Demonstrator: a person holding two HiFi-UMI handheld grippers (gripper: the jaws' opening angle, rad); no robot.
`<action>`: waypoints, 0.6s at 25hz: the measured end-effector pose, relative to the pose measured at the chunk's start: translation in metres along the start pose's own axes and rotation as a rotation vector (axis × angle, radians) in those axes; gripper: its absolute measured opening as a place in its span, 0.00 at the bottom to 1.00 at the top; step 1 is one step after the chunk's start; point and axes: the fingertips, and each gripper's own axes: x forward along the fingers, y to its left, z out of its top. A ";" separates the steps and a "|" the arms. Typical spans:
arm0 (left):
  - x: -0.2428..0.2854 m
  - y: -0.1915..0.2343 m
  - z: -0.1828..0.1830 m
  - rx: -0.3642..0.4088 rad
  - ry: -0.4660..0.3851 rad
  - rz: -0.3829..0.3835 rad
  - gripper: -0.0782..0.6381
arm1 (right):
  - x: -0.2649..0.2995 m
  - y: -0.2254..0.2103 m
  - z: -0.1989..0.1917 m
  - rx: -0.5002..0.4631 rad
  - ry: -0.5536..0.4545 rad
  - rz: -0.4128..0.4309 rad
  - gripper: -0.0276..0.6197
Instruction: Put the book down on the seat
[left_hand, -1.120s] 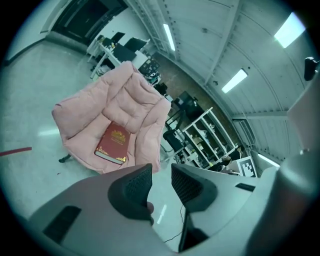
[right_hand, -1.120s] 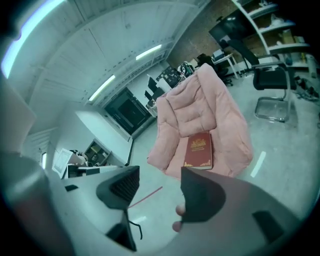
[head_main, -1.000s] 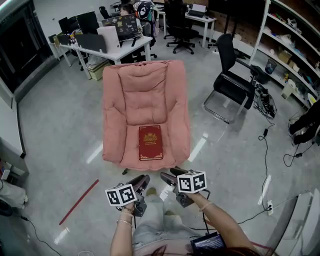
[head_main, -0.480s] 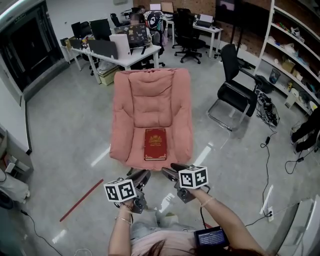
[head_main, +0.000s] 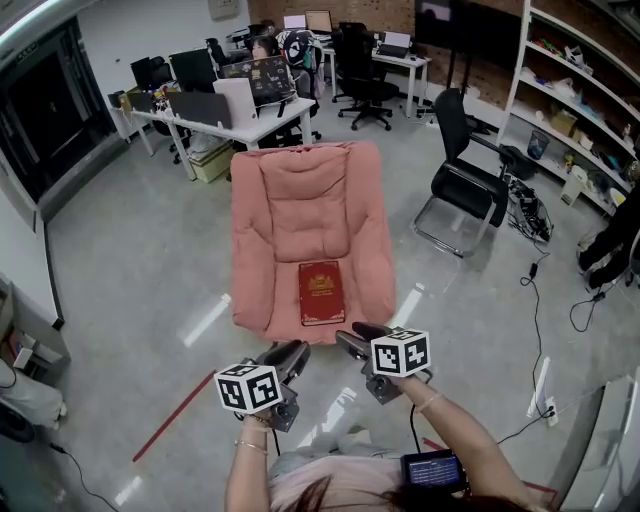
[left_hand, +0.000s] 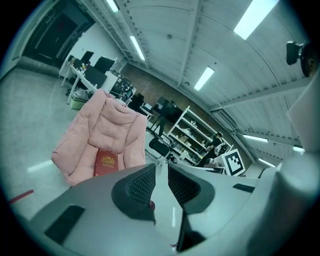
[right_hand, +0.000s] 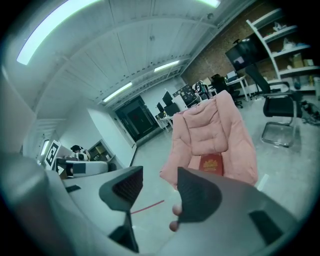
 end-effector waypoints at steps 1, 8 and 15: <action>-0.007 0.004 0.001 0.017 0.006 0.008 0.22 | 0.000 0.005 -0.002 0.006 -0.008 -0.007 0.39; -0.054 0.022 0.011 0.018 -0.022 0.023 0.15 | -0.006 0.043 -0.010 -0.004 -0.048 -0.058 0.34; -0.103 0.004 0.009 0.165 -0.008 0.015 0.13 | -0.023 0.096 -0.018 -0.074 -0.080 -0.106 0.22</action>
